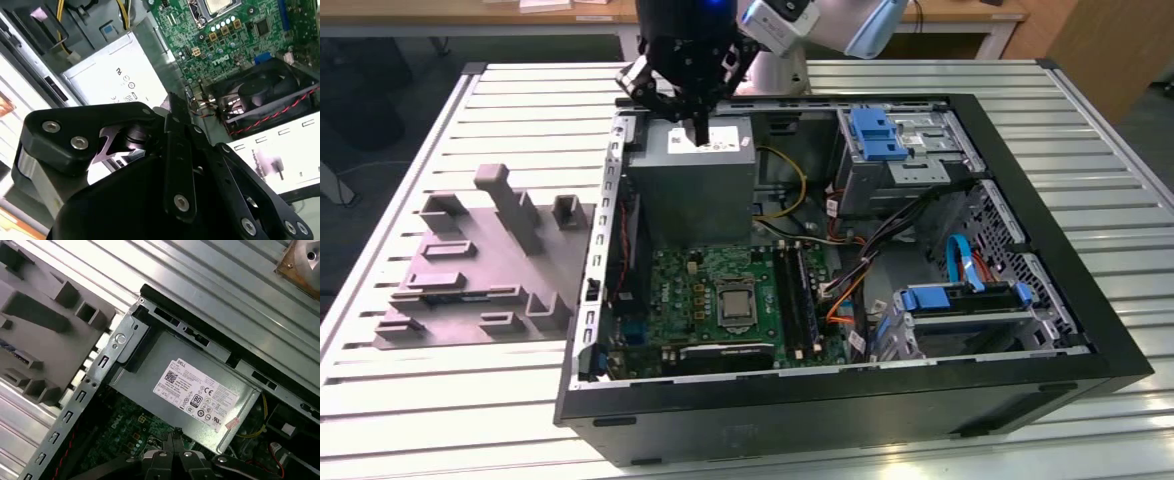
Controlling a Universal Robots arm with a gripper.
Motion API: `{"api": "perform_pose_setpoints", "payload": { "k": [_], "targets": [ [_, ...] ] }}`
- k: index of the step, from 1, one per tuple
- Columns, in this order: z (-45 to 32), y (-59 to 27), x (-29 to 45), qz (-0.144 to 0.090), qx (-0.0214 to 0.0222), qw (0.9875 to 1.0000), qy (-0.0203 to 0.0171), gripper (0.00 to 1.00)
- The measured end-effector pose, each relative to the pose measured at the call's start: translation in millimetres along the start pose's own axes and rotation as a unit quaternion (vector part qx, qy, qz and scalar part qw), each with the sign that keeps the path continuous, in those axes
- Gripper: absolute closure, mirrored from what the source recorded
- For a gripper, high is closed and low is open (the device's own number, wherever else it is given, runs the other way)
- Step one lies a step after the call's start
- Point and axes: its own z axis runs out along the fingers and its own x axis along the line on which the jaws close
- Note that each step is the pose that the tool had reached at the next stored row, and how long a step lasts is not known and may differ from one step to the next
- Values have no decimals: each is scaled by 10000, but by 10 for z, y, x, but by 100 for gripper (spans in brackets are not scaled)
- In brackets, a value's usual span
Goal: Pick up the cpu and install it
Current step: 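Install the first cpu locking lever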
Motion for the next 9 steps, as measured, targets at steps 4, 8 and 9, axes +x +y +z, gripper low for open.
{"api": "perform_pose_setpoints", "payload": {
  "k": [4, 8, 9],
  "targets": [
    [-25, 1, 0, -121, -3, 9999, 6, 89],
    [-99, 4, -2, -119, -3, 9999, 4, 89],
    [-99, 4, -2, -119, -4, 9999, 4, 89]
  ]
}}
